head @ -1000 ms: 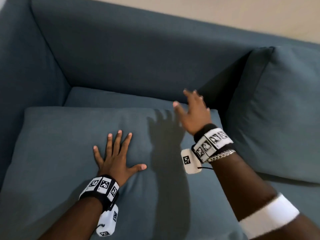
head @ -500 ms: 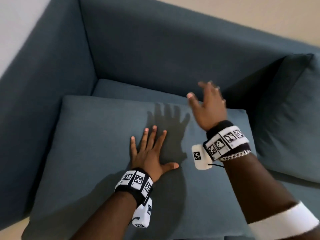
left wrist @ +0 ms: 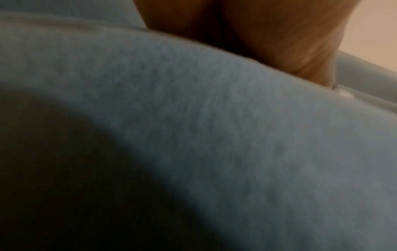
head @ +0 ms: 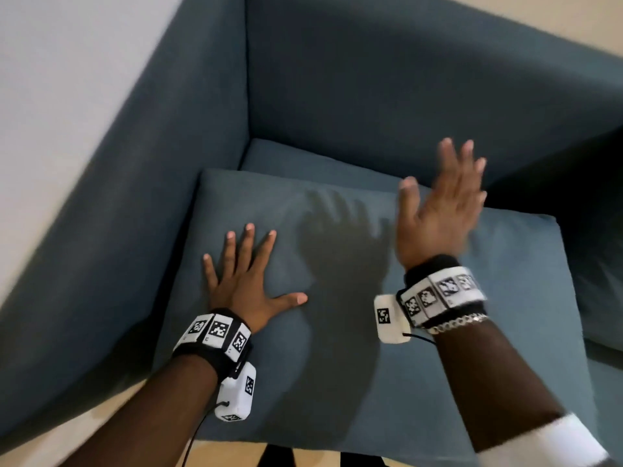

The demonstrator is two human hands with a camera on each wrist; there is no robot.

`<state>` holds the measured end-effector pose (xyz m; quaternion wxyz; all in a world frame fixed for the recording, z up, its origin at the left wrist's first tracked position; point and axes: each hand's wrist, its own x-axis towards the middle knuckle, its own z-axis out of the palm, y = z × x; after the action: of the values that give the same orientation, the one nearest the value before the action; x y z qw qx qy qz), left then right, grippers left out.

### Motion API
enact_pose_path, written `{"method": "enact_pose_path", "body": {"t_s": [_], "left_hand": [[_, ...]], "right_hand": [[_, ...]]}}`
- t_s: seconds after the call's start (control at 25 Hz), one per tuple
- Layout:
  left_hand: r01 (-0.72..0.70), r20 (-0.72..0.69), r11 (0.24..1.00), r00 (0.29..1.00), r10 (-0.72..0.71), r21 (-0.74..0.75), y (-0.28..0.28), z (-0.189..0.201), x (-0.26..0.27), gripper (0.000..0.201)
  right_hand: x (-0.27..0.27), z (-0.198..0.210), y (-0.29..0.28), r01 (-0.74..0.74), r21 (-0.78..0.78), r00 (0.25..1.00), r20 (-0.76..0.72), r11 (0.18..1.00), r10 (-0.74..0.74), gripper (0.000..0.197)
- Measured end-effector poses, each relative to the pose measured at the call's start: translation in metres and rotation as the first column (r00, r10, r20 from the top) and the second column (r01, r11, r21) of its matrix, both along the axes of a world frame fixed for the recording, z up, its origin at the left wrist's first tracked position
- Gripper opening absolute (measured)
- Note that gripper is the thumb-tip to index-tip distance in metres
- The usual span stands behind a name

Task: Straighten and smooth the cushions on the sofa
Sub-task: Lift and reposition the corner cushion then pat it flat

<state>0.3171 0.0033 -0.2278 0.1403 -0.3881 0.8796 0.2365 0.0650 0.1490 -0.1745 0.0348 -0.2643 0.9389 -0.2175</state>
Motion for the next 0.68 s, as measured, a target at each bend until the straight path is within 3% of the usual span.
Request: {"method": "enact_pose_path", "body": {"t_s": [0.04, 0.08, 0.12, 0.16, 0.2, 0.28, 0.36, 0.4, 0.44, 0.48, 0.52, 0.56, 0.6, 0.68], "left_hand": [[0.019, -0.006, 1.000, 1.000, -0.019, 0.007, 0.003, 0.000, 0.001, 0.126], [0.039, -0.007, 0.999, 0.999, -0.039, 0.006, 0.007, -0.002, 0.003, 0.126], [0.048, -0.014, 0.999, 0.999, -0.048, -0.014, 0.008, -0.004, 0.005, 0.126], [0.047, -0.019, 0.999, 0.999, -0.048, -0.021, 0.006, -0.005, 0.007, 0.124], [0.045, -0.024, 0.999, 0.999, -0.046, -0.004, 0.006, -0.005, 0.011, 0.123], [0.035, -0.048, 0.999, 0.998, -0.034, 0.029, 0.004, -0.007, 0.014, 0.123], [0.058, -0.072, 0.997, 0.996, -0.054, 0.049, 0.003, -0.004, 0.018, 0.126], [0.066, -0.075, 0.997, 0.995, -0.063, 0.039, 0.002, -0.005, 0.021, 0.129], [0.052, -0.070, 0.998, 0.996, -0.050, 0.029, -0.002, -0.007, 0.025, 0.134], [0.021, -0.052, 0.999, 0.998, -0.019, 0.044, -0.005, -0.006, 0.033, 0.139], [-0.009, -0.029, 0.998, 1.000, 0.011, 0.066, -0.007, -0.006, 0.041, 0.143], [-0.040, -0.020, 0.997, 0.999, 0.042, 0.073, -0.012, -0.010, 0.048, 0.145], [-0.067, -0.012, 0.993, 0.998, 0.068, 0.093, -0.016, -0.012, 0.054, 0.146], [-0.116, -0.033, 0.981, 0.992, 0.123, 0.153, -0.021, -0.016, 0.068, 0.146]], "right_hand": [[0.021, -0.021, -0.005, -0.114, 0.295, 0.987, 0.144, 0.949, 0.073, 0.075], [0.031, -0.048, -0.007, -0.228, 0.526, 0.947, 0.317, 0.819, 0.061, 0.078], [0.029, -0.056, -0.019, -0.300, 0.641, 0.910, 0.415, 0.707, 0.010, 0.079], [0.024, -0.053, -0.031, -0.326, 0.666, 0.899, 0.439, 0.671, 0.001, 0.079], [0.019, -0.037, -0.047, -0.296, 0.583, 0.897, 0.441, 0.757, 0.011, 0.077], [0.011, 0.009, -0.077, -0.180, 0.204, 0.946, 0.303, 0.962, 0.112, 0.071], [0.022, 0.025, -0.091, -0.042, -0.205, 0.998, 0.047, 0.978, 0.053, 0.065], [0.035, 0.016, -0.095, -0.050, -0.173, 0.998, -0.039, 0.984, 0.044, 0.066], [0.054, -0.004, -0.101, -0.134, 0.008, 0.991, -0.014, 0.991, 0.135, 0.070], [0.076, -0.032, -0.101, -0.287, 0.308, 0.954, 0.174, 0.907, 0.243, 0.075], [0.087, -0.054, -0.100, -0.409, 0.528, 0.901, 0.361, 0.744, 0.239, 0.079], [0.087, -0.059, -0.109, -0.465, 0.596, 0.874, 0.429, 0.655, 0.229, 0.081], [0.085, -0.052, -0.121, -0.463, 0.556, 0.870, 0.436, 0.691, 0.233, 0.081], [0.088, -0.007, -0.150, -0.376, 0.228, 0.893, 0.348, 0.898, 0.285, 0.077]]}}
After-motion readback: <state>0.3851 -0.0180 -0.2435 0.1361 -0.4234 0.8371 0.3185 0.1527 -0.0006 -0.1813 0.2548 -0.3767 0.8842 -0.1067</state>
